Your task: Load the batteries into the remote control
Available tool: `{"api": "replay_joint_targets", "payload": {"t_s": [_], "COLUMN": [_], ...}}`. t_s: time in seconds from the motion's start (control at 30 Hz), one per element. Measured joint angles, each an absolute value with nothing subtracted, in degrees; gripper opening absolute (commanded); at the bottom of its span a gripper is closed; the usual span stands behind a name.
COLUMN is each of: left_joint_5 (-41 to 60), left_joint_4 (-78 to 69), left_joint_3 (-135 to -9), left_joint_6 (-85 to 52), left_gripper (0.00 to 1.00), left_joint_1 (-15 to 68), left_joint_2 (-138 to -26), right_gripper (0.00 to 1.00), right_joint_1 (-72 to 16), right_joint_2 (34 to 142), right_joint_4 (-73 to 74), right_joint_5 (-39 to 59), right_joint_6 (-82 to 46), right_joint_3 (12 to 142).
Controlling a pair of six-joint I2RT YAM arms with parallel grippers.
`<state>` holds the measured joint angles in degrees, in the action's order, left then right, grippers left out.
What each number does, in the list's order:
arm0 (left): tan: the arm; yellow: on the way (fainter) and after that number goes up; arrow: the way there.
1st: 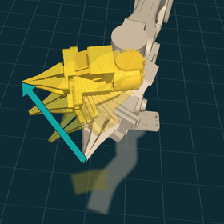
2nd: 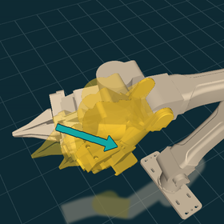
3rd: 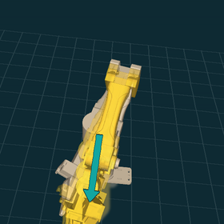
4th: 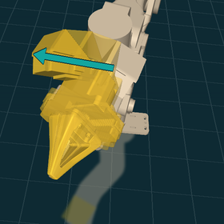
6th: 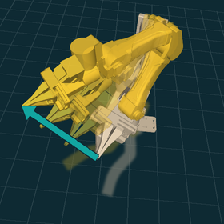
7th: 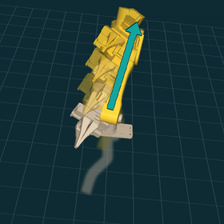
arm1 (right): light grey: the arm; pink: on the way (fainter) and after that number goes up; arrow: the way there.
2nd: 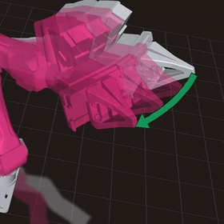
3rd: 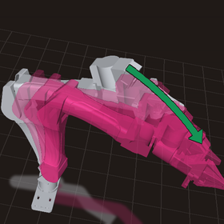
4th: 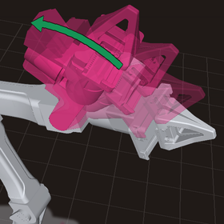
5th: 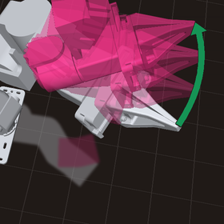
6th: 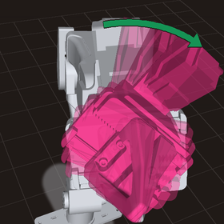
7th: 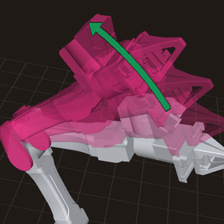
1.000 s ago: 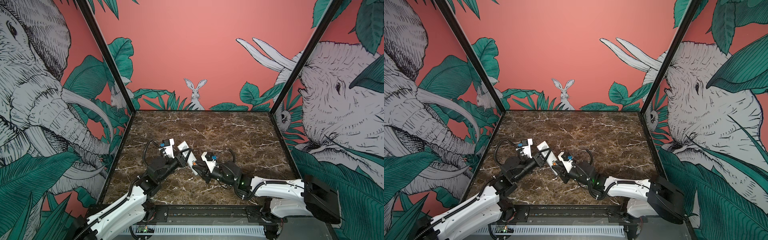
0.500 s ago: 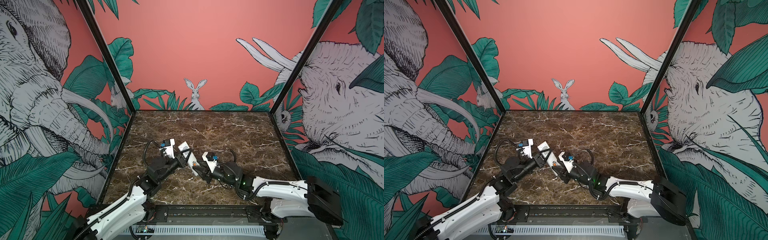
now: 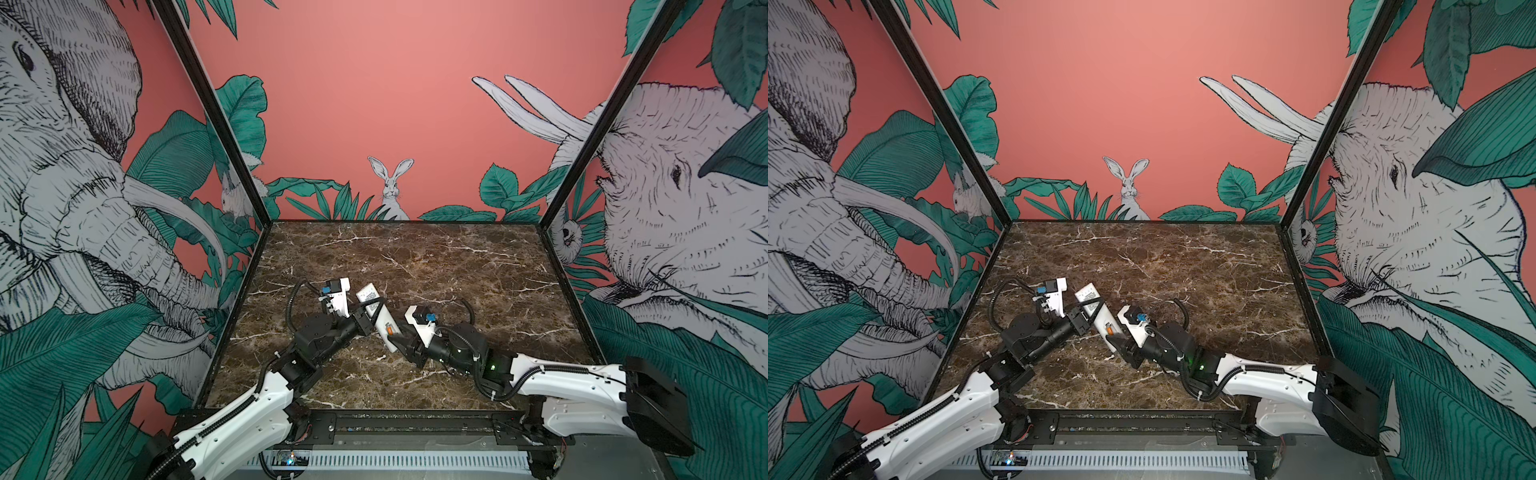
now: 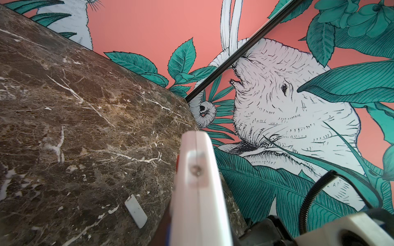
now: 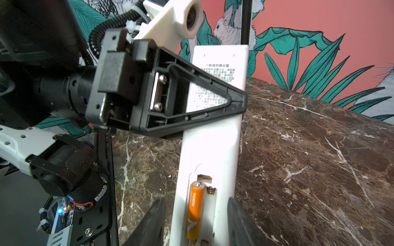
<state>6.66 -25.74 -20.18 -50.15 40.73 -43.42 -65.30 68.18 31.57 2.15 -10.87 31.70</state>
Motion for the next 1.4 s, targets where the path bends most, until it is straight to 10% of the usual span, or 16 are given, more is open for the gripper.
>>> {"api": "replay_joint_targets", "payload": {"t_s": [0.83,1.4], "left_joint_5": [9.87,11.62], "left_joint_4": [-24.73,-23.68], "left_joint_3": [-20.05,-20.05], "left_joint_6": [-49.54,-49.23], "left_gripper": [0.0,0.0], "left_joint_1": [40.73,40.73], "left_joint_2": [-40.86,-41.19], "right_gripper": [0.37,0.29], "right_joint_1": [-65.65,-65.65], "right_joint_2": [63.94,66.87], "right_joint_4": [-15.84,-19.46], "right_joint_5": [8.29,6.2], "right_joint_6": [23.22,29.82], "right_joint_3": [54.08,56.21]}}
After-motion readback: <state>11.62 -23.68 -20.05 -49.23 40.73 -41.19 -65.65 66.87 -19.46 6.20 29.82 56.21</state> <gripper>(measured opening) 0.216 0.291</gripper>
